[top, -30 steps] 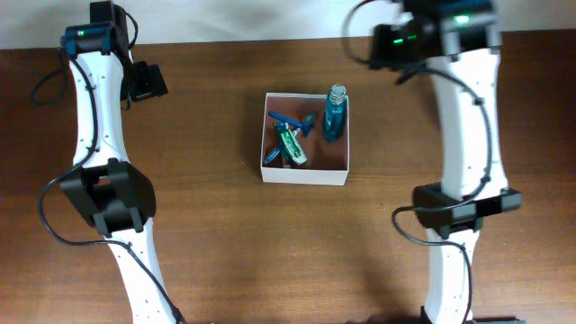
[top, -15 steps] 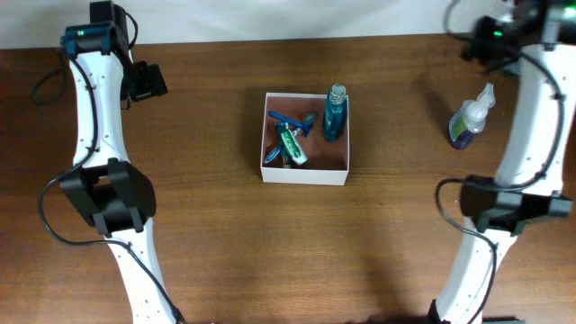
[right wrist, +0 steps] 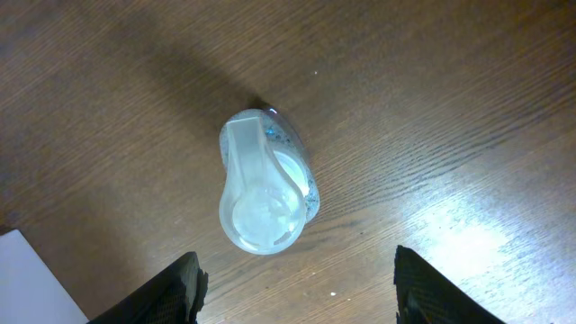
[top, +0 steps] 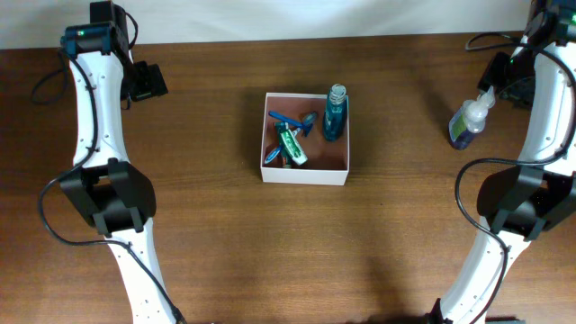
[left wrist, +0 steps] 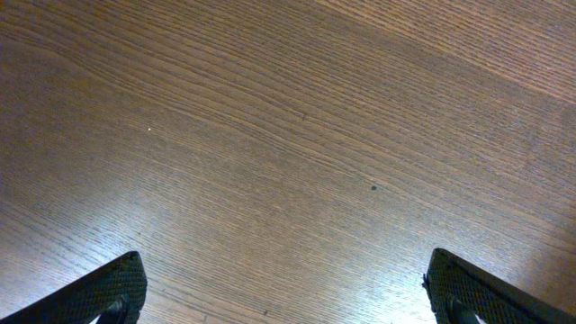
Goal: Pack container
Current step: 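Lower the right gripper and close it on the clear pump bottle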
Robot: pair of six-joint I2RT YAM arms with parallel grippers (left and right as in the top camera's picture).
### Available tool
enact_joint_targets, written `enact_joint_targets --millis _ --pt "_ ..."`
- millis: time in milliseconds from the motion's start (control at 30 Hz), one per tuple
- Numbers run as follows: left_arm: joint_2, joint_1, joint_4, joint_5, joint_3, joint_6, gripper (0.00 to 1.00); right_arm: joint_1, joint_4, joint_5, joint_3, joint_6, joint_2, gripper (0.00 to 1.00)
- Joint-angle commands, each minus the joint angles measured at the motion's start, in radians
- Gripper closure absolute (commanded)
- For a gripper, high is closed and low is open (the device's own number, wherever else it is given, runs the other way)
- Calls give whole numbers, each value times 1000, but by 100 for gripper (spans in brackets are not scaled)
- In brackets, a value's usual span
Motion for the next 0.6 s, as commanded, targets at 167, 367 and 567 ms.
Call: enact_joint_targets --millis 167,367,567 --pt "-17 4 0 -11 -5 5 1 -3 38 -40 -8 -89 -9 39" --pt "-17 4 0 -11 -5 5 0 -3 45 -87 -13 -124 -8 39" --pt "-17 4 0 -11 -5 5 1 -5 46 -85 -13 -126 -2 39"
